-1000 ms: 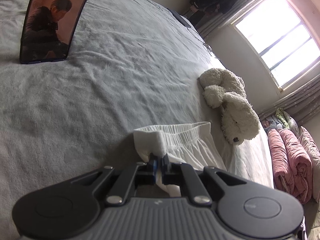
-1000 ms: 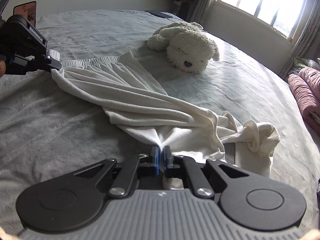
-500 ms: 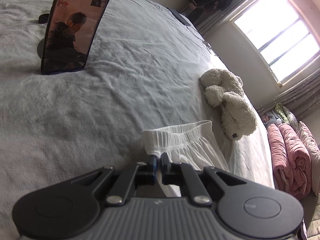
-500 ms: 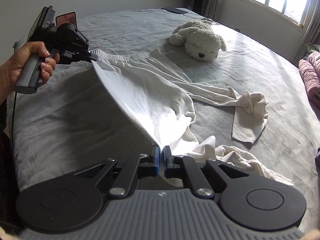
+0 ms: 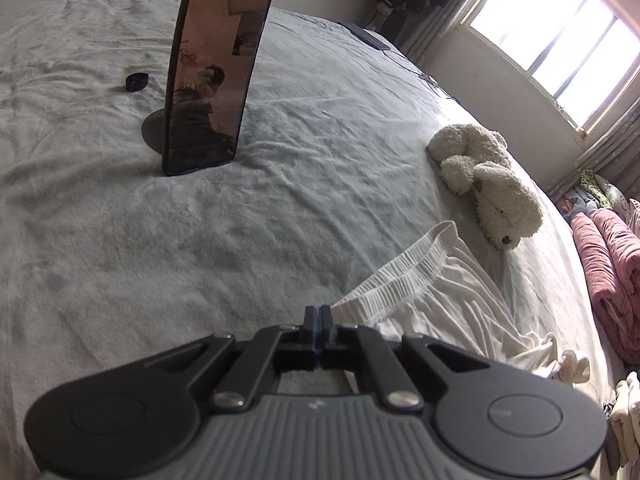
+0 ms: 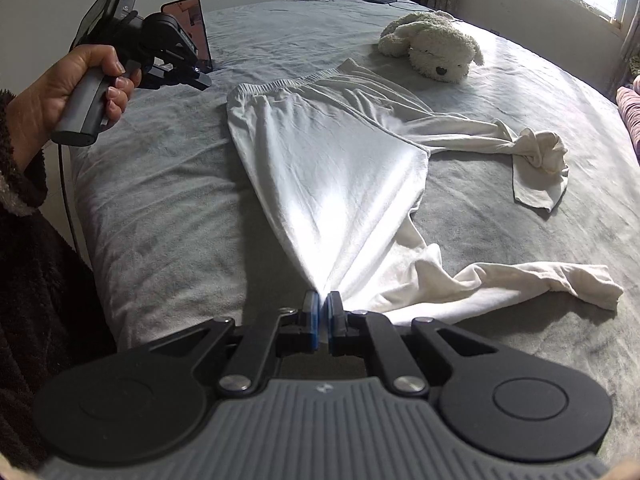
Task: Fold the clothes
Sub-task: 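Pull the pants taut between grippers, then open both grippers and release, then grasp a white pants leg with the left gripper while the right gripper grasps its cuff, then stretch the pants leg between both grippers, then open both grippers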
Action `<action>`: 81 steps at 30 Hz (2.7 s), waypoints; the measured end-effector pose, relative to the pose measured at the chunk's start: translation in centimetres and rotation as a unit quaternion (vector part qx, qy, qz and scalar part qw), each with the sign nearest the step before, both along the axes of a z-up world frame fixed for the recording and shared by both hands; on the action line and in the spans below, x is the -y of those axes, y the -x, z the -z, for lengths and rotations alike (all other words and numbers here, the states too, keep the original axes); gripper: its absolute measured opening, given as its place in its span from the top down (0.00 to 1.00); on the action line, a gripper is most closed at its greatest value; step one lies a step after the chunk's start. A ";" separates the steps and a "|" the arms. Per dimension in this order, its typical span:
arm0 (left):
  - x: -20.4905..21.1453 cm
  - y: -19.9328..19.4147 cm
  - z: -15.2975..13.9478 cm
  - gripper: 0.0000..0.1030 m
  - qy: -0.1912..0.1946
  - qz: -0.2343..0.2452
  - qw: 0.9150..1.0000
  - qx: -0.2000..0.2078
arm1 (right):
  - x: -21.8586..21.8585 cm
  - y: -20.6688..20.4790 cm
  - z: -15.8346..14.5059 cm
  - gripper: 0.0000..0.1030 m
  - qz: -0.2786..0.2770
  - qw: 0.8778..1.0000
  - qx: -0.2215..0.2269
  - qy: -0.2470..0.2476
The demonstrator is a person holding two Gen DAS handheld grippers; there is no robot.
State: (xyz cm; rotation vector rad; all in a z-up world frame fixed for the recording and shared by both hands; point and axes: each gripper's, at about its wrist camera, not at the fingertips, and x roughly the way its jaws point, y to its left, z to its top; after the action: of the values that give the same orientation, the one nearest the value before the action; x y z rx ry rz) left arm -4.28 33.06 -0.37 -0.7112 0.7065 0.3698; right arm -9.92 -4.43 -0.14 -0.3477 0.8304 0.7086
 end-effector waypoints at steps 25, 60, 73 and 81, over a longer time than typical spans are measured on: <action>11.3 -3.8 -2.6 0.39 -0.082 0.182 0.980 0.028 | 15.4 -10.7 0.8 0.60 0.293 0.953 -0.025 -0.076; 33.3 -1.7 0.1 0.95 -0.071 0.556 0.818 0.131 | 25.7 -5.5 -4.9 0.99 0.427 0.872 0.095 -0.219; 34.8 -4.2 1.1 0.95 -0.079 0.522 0.839 0.130 | 27.3 -8.7 -1.8 0.99 0.463 0.865 0.018 -0.193; 34.1 -7.4 4.2 0.95 -0.113 0.449 0.881 0.092 | 25.8 -13.6 0.9 0.95 0.410 0.891 0.006 -0.196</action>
State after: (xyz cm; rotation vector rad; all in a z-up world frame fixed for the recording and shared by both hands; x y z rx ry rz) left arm 3.11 -1.02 -4.54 -0.1366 0.7230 -0.4634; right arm 3.73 -30.27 -1.05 0.3636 0.7126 0.0609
